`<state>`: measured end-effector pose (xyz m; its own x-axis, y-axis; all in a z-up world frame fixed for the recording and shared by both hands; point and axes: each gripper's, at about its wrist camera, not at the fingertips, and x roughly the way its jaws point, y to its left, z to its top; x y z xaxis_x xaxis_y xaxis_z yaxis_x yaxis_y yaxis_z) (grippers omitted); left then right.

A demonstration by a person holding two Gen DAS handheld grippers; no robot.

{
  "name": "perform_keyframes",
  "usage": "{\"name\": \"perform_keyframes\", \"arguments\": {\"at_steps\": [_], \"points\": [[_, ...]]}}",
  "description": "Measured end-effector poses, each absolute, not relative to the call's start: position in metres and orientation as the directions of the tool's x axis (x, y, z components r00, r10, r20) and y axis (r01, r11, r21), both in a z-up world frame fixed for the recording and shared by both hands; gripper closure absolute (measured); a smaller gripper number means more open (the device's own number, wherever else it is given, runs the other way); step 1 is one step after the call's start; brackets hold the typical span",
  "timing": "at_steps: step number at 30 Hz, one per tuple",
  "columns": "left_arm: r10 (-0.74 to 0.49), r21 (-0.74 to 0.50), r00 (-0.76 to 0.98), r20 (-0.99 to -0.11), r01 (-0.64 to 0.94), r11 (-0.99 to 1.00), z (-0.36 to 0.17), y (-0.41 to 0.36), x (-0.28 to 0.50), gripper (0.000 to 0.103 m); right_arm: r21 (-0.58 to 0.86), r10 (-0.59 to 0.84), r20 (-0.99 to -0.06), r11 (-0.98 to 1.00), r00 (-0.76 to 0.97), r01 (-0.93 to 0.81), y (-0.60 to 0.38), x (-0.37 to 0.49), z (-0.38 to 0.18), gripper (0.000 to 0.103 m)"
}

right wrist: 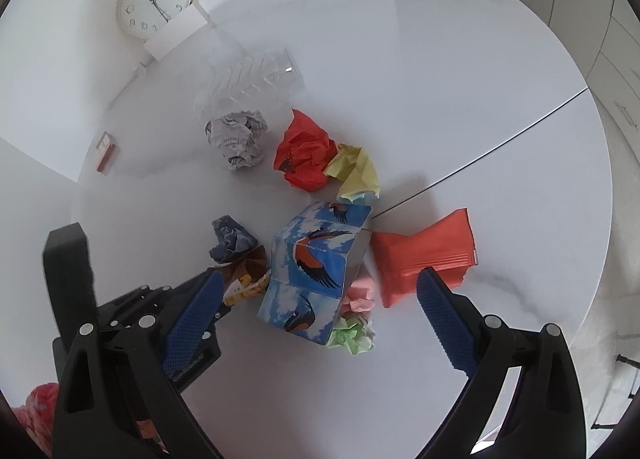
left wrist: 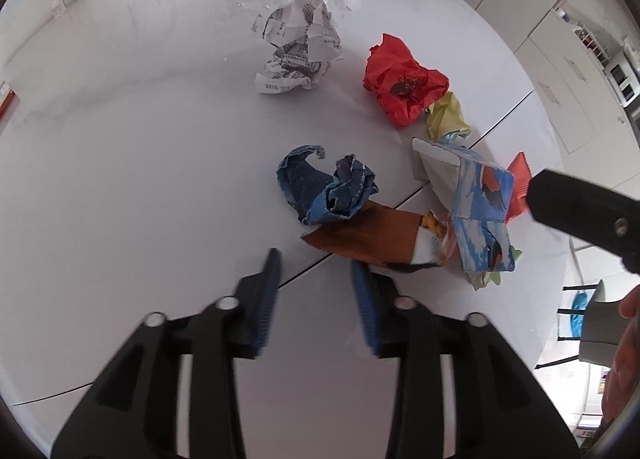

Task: Collect trash
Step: 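Grasp the crumpled blue paper with the left gripper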

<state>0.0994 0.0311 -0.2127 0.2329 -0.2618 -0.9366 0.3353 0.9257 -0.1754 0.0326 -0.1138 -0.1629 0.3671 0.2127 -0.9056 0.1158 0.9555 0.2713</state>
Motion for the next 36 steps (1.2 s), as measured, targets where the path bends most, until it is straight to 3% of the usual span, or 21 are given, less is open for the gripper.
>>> {"name": "perform_keyframes", "arguments": {"at_steps": [2,8,21,33,36], "points": [[-0.269,-0.18,0.243,-0.932,0.335,0.925,-0.211,0.034,0.099,0.045,0.274,0.215,-0.907,0.954,0.363,0.119,-0.115,0.032,-0.164,0.007],[-0.317,-0.238,0.232,-0.92,0.313,0.92,-0.203,0.065,0.106,0.029,0.274,0.219,-0.907,0.955,0.359,0.11,-0.118,0.025,-0.161,0.007],[-0.471,-0.43,0.175,-0.865,0.228,0.874,-0.187,0.082,0.141,0.026,0.283,0.212,-0.901,0.949,0.379,0.14,-0.137,0.003,-0.151,0.007],[-0.305,-0.19,0.255,-0.918,0.394,0.899,-0.214,0.021,0.148,0.026,0.267,0.235,-0.886,0.963,0.4,0.024,-0.118,-0.013,-0.138,0.007],[-0.297,-0.163,0.269,-0.916,0.429,0.889,-0.218,0.018,0.151,0.037,0.274,0.27,-0.879,0.961,0.393,-0.046,-0.105,-0.017,-0.136,0.007]]}}
